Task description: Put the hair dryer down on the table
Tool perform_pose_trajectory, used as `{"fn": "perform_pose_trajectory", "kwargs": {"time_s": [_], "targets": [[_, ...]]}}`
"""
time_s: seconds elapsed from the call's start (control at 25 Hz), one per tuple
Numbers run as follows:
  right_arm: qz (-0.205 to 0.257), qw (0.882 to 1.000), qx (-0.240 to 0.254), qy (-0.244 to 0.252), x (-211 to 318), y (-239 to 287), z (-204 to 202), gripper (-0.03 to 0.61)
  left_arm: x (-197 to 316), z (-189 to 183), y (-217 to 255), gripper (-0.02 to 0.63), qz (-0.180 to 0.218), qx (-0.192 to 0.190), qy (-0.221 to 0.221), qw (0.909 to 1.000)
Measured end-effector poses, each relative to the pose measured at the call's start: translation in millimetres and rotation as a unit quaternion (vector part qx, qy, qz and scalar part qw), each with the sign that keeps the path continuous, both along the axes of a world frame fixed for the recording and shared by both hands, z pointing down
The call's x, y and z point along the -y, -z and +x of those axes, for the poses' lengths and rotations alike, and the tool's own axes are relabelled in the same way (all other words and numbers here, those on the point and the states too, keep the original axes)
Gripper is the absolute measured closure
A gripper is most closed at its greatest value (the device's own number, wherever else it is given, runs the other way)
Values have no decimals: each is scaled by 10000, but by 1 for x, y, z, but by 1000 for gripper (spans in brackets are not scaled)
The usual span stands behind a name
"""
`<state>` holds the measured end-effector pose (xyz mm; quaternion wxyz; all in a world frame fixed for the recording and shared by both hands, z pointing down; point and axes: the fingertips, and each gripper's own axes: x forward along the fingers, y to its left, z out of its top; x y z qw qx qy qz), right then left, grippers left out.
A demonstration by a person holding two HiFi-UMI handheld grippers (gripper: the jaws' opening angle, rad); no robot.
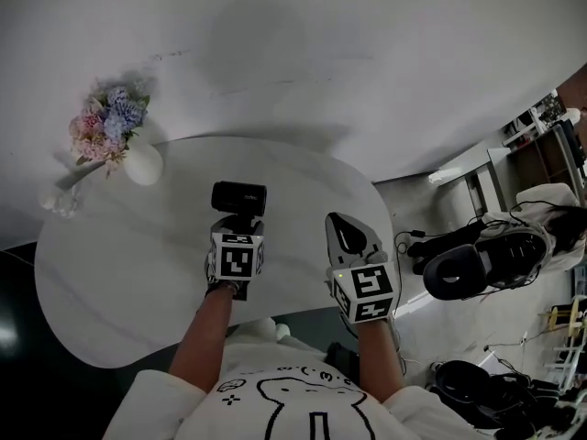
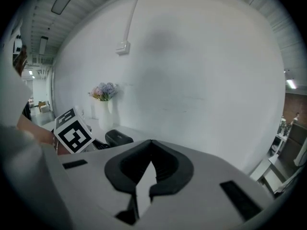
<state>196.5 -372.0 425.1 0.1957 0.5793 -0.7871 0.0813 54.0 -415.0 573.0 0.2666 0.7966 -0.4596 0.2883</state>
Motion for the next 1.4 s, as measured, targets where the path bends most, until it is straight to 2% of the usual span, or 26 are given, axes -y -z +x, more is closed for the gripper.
{"fn": "perform_pose_trajectory", "kwargs": {"time_s": [0.52,0.84,1.4], "targets": [[-460,9986,-222,-161,6,-37,-5,580,11,-3,-44,376,-573,257,193,9978],[-591,9976,-190,-322,1,-49,0,580,10,-1,-54,376,-470,669,99,9966],[-608,9978,-101,-232,-6,-52,-2,580,9,2,-56,374,-300,741,129,9967]]}}
